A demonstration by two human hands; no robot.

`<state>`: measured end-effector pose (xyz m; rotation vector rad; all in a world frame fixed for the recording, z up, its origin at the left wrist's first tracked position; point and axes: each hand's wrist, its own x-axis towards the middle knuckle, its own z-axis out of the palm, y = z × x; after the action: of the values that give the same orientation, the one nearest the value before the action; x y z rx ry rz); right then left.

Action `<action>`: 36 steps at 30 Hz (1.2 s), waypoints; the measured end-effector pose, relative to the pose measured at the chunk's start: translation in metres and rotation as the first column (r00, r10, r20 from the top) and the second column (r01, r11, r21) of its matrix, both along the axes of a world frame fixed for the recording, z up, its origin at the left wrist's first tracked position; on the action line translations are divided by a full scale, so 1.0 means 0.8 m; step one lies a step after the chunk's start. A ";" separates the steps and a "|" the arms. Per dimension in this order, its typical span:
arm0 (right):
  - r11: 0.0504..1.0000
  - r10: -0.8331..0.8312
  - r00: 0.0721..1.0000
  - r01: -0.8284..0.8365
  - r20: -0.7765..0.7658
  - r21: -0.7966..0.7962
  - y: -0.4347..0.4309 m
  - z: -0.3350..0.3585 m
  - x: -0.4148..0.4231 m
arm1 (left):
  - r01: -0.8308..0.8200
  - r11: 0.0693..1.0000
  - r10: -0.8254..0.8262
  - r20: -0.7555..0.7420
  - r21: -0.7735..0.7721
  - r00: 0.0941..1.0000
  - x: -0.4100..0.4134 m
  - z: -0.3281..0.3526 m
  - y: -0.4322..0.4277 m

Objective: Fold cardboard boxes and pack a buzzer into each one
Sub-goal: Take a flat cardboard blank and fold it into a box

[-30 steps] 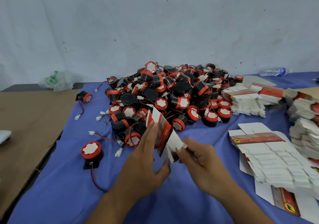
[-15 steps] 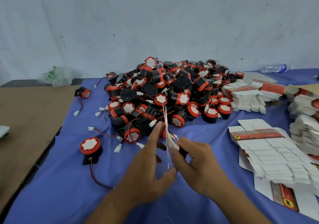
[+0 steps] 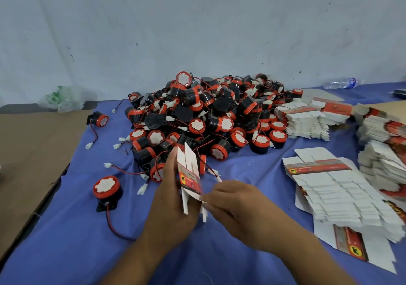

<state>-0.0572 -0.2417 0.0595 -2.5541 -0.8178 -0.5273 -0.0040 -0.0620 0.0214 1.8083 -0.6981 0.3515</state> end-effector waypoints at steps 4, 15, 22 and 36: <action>0.993 -0.113 0.956 0.116 0.271 0.005 0.007 -0.006 0.005 | -0.064 0.998 0.064 0.023 -0.013 0.998 0.002 0.008 0.001; 0.872 -0.032 0.869 0.266 -0.493 0.411 0.016 -0.004 0.002 | 0.089 0.943 -0.201 -0.336 -0.321 0.920 0.000 0.008 0.002; 0.786 0.361 0.675 0.152 -0.644 0.599 0.001 0.000 -0.005 | 0.121 0.885 -0.304 -0.363 -0.449 0.881 -0.007 0.012 -0.006; 0.822 0.174 0.674 0.302 -0.718 0.483 0.030 -0.016 0.000 | -0.047 0.912 -0.017 -0.152 -0.408 0.988 -0.015 0.024 0.001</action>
<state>-0.0570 -0.2179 0.0470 -1.9327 -0.1946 0.2597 -0.0156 -0.0616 0.0405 1.4212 -0.4608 0.3368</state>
